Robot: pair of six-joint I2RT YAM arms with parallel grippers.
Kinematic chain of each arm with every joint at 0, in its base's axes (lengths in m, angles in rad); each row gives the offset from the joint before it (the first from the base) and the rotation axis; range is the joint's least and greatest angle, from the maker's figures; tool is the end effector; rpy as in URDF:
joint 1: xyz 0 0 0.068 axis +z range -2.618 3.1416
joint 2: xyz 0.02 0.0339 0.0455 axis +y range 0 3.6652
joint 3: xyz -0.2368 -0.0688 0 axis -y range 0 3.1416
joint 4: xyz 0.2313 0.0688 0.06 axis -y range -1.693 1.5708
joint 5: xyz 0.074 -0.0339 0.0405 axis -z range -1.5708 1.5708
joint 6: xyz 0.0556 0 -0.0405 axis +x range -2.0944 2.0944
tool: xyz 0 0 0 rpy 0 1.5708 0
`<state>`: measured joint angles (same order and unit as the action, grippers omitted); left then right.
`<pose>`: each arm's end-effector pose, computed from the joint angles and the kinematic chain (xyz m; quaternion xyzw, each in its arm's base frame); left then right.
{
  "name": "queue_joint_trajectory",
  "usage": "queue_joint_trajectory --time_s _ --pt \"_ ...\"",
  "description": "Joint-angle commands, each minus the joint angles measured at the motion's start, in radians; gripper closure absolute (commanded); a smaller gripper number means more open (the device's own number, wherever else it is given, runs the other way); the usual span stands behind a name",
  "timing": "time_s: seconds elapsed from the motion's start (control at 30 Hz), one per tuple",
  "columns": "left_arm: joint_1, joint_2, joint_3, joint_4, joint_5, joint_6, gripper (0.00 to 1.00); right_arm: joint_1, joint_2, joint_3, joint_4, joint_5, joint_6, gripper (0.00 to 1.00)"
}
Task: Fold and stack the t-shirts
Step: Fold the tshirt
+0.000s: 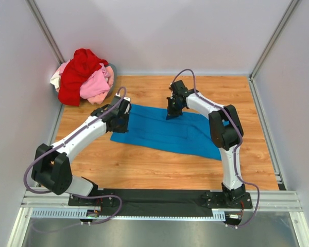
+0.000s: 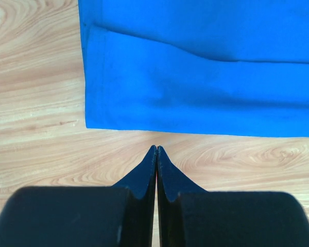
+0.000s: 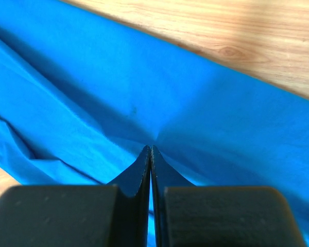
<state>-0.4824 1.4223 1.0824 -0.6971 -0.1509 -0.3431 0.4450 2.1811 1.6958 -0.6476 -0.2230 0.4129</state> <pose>0.2596 -0.1265 0.2161 0.0471 0.9609 -0.0389 0.2701 0.3943 0.2016 0.1366 -0.0397 0.9696 0.1885 0.1511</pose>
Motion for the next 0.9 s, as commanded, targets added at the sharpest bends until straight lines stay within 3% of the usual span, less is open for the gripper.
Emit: queue_joint_trajectory --time_s 0.0,0.2,0.4,0.6,0.87 --pt "-0.002 0.006 0.034 0.038 0.008 -0.020 0.96 0.008 -0.023 -0.027 0.025 -0.025 -0.025 1.00" --pt "-0.002 0.133 0.201 0.060 0.046 -0.033 0.98 0.052 -0.084 -0.189 0.077 -0.016 -0.011 1.00" --pt "-0.021 0.384 0.454 0.108 0.143 -0.027 0.99 0.075 -0.130 -0.324 0.141 -0.004 0.013 0.99" --pt "-0.024 0.728 0.718 0.051 0.185 -0.007 1.00 0.075 -0.116 -0.305 0.105 0.043 -0.017 0.99" --pt "-0.021 0.889 0.856 -0.041 0.097 0.023 1.00 0.073 -0.118 -0.301 0.103 0.054 -0.025 1.00"
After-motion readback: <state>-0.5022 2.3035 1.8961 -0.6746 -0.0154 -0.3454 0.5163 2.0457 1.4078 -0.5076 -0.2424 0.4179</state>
